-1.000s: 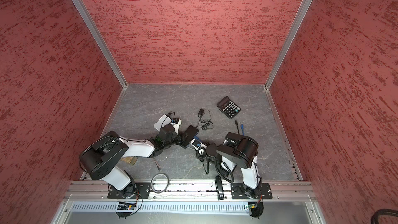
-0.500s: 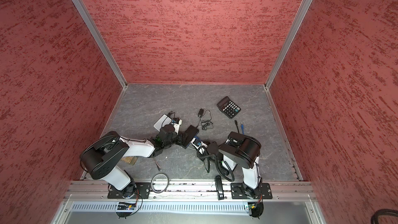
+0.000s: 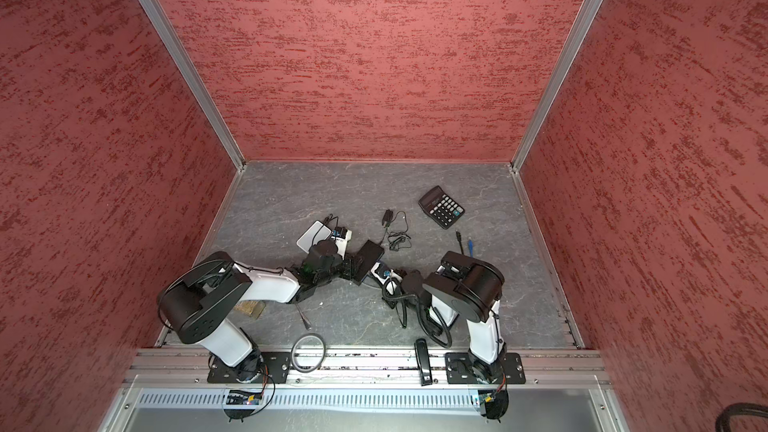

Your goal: Insert the plug into the switch port

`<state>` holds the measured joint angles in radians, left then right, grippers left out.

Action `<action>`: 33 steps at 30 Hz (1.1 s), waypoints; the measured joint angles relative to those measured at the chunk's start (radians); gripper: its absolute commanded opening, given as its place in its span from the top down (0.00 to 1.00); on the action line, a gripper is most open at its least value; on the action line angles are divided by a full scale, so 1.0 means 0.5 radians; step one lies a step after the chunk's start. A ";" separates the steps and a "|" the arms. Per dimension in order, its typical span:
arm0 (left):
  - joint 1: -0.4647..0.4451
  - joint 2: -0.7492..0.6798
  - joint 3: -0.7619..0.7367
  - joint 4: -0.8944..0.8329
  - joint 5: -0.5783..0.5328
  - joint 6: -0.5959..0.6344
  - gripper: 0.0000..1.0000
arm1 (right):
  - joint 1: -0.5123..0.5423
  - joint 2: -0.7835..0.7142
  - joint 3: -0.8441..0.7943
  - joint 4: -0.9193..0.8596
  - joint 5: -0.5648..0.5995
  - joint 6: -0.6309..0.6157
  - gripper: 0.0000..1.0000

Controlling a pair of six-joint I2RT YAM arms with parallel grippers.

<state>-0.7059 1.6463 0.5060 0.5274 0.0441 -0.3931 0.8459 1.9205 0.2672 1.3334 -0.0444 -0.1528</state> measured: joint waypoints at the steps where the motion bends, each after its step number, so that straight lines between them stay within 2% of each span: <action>1: 0.002 0.005 0.005 0.002 -0.002 0.008 0.62 | -0.002 0.005 0.006 -0.001 0.000 0.005 1.00; 17: 0.002 0.014 0.029 -0.013 -0.050 0.046 0.63 | 0.003 0.025 0.018 0.010 0.033 0.014 1.00; 33: -0.010 0.014 0.021 -0.015 0.172 -0.015 0.64 | 0.007 0.040 -0.201 0.278 0.123 0.076 1.00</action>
<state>-0.7109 1.6535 0.5163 0.5198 0.1303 -0.4007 0.8494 1.9408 0.1669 1.4723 0.0170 -0.1146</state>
